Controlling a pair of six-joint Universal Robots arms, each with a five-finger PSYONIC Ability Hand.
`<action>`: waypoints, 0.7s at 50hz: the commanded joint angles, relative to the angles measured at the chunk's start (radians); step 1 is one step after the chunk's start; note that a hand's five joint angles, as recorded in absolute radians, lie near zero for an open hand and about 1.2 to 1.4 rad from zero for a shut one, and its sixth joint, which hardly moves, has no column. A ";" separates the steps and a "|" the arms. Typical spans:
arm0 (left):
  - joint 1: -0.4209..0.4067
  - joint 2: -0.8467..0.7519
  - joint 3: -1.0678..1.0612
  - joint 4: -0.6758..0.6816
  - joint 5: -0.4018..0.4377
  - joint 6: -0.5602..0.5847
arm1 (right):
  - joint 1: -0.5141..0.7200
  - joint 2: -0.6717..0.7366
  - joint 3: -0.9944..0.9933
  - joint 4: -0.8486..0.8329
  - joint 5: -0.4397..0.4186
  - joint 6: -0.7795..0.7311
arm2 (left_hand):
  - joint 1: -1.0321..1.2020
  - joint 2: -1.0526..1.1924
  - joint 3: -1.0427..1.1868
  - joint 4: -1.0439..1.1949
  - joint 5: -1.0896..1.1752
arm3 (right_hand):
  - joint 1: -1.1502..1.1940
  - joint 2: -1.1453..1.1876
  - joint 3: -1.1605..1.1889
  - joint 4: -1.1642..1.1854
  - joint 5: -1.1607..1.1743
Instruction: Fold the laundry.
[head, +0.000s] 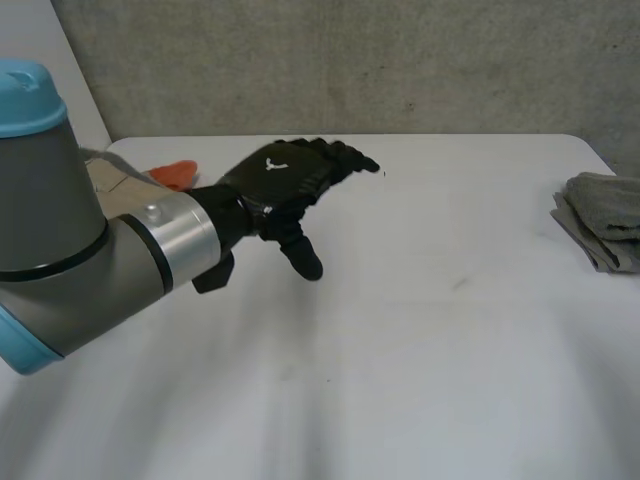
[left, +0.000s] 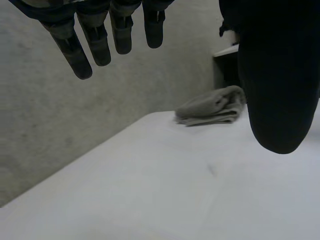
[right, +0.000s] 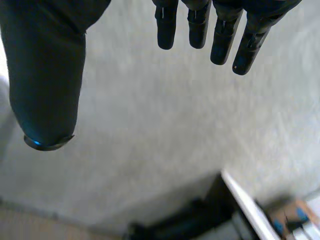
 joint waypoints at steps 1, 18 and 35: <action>0.043 0.024 -0.005 0.071 -0.134 -0.002 | 0.179 -0.151 0.198 -0.144 -0.158 0.165 | -0.001 -0.019 -0.026 -0.017 -0.037 | -0.029 -0.047 -0.044 -0.063 -0.071; 0.396 -0.070 0.024 0.264 -0.206 0.034 | 0.724 -0.412 0.806 -0.411 -0.281 0.176 | -0.007 -0.025 -0.032 -0.022 -0.043 | -0.029 -0.047 -0.044 -0.063 -0.071; 0.577 -0.494 0.208 0.258 -0.131 0.534 | 0.729 -0.410 0.944 -0.408 -0.282 0.084 | 0.075 0.057 0.050 0.059 0.039 | -0.029 -0.047 -0.044 -0.063 -0.071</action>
